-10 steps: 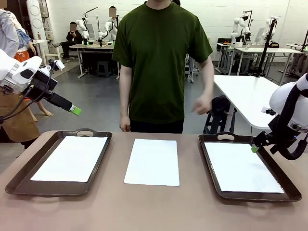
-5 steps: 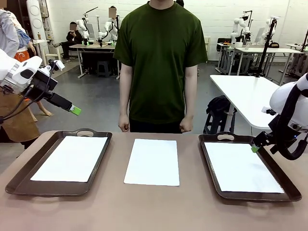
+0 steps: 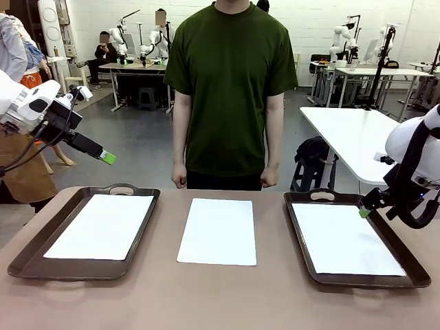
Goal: Sort the A4 documents.
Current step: Receive the A4 Paper.
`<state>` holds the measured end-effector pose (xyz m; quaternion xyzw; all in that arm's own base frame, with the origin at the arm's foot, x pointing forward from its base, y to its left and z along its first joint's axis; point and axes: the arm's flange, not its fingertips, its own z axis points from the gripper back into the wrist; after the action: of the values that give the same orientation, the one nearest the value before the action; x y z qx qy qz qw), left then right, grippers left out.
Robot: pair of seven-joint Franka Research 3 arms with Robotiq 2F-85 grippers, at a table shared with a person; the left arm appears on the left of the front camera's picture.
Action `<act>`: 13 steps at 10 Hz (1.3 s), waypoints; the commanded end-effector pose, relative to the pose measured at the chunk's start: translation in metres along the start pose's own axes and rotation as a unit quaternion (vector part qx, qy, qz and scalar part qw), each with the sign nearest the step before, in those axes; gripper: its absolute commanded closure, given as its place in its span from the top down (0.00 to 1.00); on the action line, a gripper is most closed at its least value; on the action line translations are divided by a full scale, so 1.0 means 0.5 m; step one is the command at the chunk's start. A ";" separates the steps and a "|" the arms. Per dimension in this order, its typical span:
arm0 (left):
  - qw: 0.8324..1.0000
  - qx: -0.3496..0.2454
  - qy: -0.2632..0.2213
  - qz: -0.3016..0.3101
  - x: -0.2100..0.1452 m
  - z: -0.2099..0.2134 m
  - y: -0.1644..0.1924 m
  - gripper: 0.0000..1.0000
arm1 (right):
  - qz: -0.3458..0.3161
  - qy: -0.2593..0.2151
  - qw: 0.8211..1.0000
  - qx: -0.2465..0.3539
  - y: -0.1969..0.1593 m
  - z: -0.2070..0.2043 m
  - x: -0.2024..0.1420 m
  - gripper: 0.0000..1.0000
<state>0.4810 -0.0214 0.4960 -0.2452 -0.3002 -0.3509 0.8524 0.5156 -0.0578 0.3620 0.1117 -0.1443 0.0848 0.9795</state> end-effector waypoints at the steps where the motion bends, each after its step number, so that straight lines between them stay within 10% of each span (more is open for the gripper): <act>1: 1.000 0.005 -0.001 -0.001 0.001 0.000 0.000 1.00 | 0.002 0.001 1.000 0.000 -0.002 -0.003 0.000 1.00; 6: 1.000 0.005 -0.001 -0.001 0.001 0.000 0.000 1.00 | 0.000 0.000 1.000 0.000 0.000 0.000 0.000 1.00; 9: 1.000 0.005 -0.001 -0.001 0.001 0.000 0.000 1.00 | 0.109 -0.161 0.976 0.094 0.044 0.204 -0.062 1.00; 13: 1.000 0.005 -0.001 -0.001 0.001 0.000 0.000 1.00 | 0.234 -0.252 0.932 0.115 0.080 0.313 -0.129 1.00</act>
<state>0.4811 -0.0214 0.4959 -0.2452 -0.3001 -0.3509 0.8524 0.4152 -0.0642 0.5132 0.1970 -0.3805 0.2676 0.8630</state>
